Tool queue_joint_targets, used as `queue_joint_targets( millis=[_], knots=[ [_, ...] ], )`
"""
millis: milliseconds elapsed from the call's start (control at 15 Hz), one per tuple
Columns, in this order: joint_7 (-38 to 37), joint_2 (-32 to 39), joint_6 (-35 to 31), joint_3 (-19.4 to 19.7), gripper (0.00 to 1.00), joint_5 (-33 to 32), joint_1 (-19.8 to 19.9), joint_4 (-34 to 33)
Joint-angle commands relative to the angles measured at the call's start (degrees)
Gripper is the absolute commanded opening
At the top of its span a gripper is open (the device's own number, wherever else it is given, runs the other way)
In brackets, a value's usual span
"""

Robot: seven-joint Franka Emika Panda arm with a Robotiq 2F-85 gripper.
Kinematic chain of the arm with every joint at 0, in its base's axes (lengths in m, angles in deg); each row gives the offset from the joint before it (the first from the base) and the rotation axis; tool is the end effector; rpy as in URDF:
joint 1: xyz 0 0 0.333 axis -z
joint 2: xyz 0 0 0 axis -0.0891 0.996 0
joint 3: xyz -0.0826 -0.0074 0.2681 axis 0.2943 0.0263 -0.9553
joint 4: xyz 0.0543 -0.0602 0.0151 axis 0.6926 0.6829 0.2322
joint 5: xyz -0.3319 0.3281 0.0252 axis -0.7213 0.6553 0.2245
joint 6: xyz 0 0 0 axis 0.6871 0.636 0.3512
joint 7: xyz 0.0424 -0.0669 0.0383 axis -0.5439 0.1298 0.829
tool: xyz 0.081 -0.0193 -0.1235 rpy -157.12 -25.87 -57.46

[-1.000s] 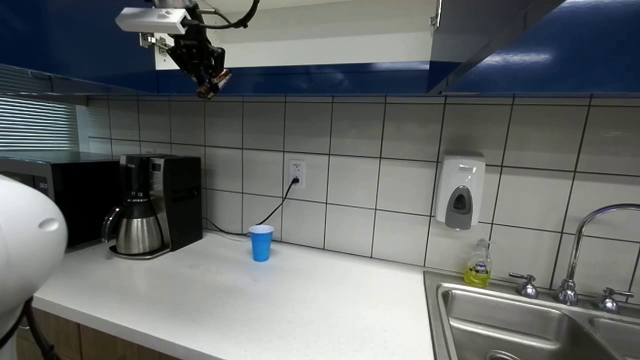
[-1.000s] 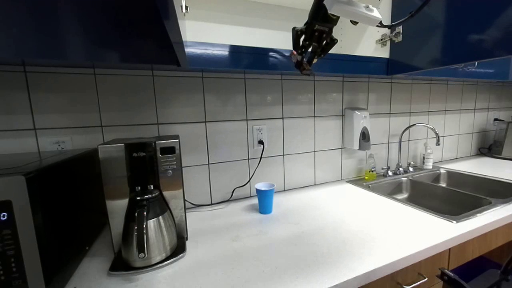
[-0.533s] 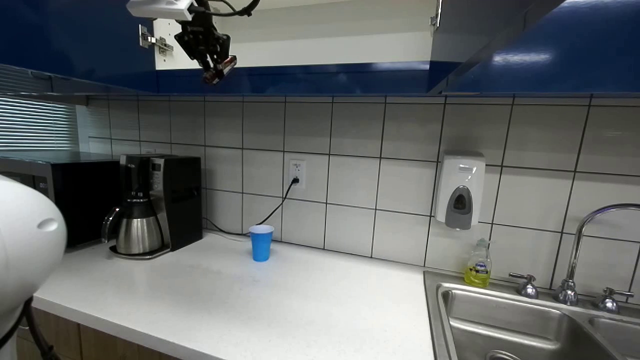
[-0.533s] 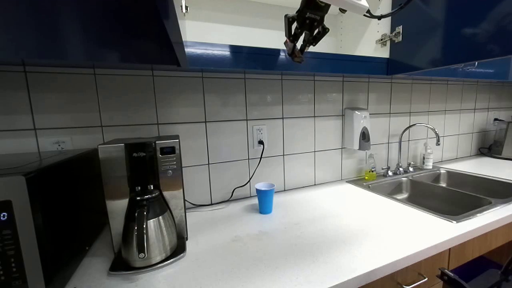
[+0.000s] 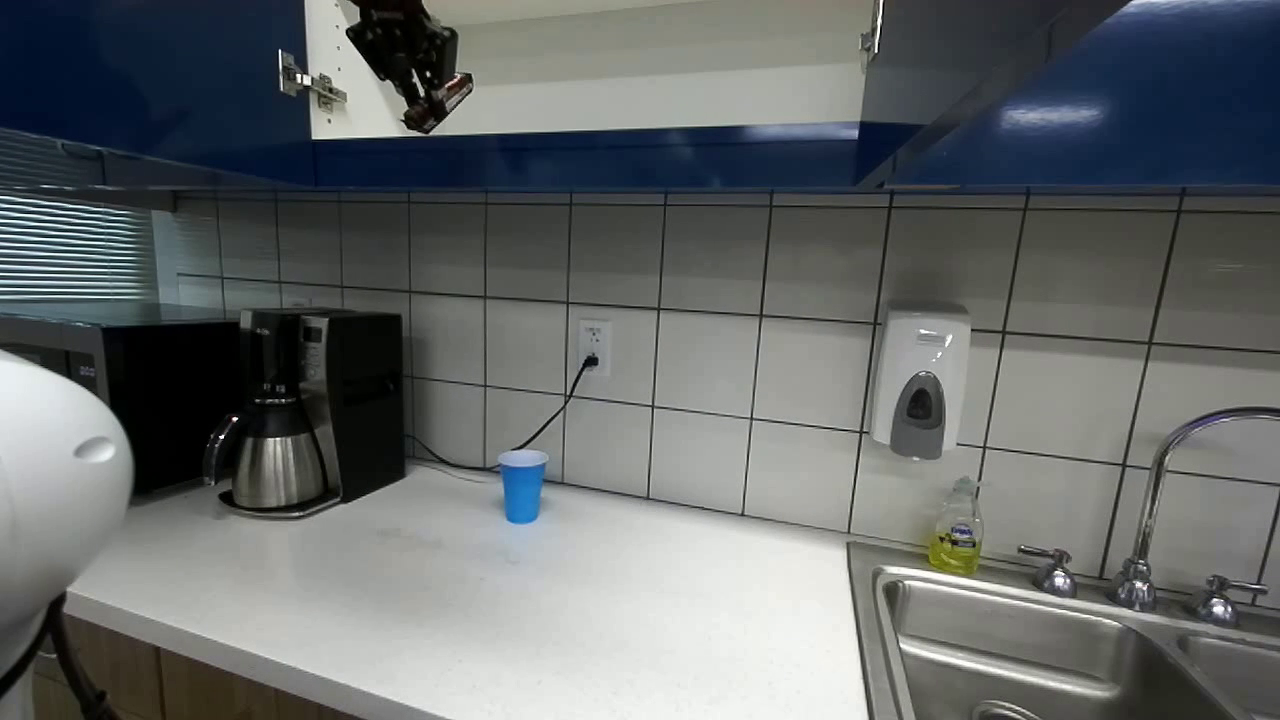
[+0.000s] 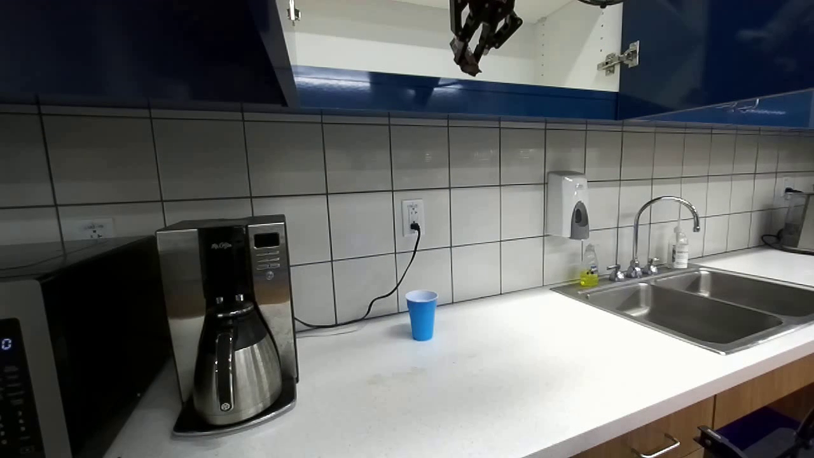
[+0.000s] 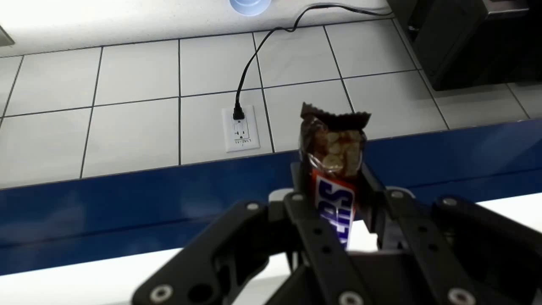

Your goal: Put the chocolate bar inside the cabinet

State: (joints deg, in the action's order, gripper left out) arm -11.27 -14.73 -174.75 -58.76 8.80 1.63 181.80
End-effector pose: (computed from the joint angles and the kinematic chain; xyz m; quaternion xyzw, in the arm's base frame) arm 0.5258 0.1122 0.6908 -0.9332 0.0054 -0.3562 0.0465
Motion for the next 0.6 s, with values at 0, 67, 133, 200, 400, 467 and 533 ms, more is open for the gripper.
queue_joint_targets(
  millis=[0, 67, 133, 200, 400, 467, 533],
  knots=[
    [-2.2, 3.06, 4.06, -1.0, 0.08, -0.96, 1.65, -6.38],
    [-2.28, 3.72, 4.57, -0.98, 0.08, -1.02, 1.73, -7.62],
    [-2.34, 4.49, 4.88, -0.93, 0.08, -1.05, 1.83, -8.86],
    [-2.49, 5.39, 5.48, -0.93, 0.08, -1.11, 1.96, -10.35],
    [-3.0, 8.42, 7.09, -0.65, 0.08, -0.92, 2.18, -14.9],
    [-3.18, 9.54, 7.63, -0.55, 0.08, -0.92, 2.28, -16.46],
    [-3.27, 10.69, 8.08, -0.43, 0.08, -0.85, 2.3, -17.93]
  ],
)
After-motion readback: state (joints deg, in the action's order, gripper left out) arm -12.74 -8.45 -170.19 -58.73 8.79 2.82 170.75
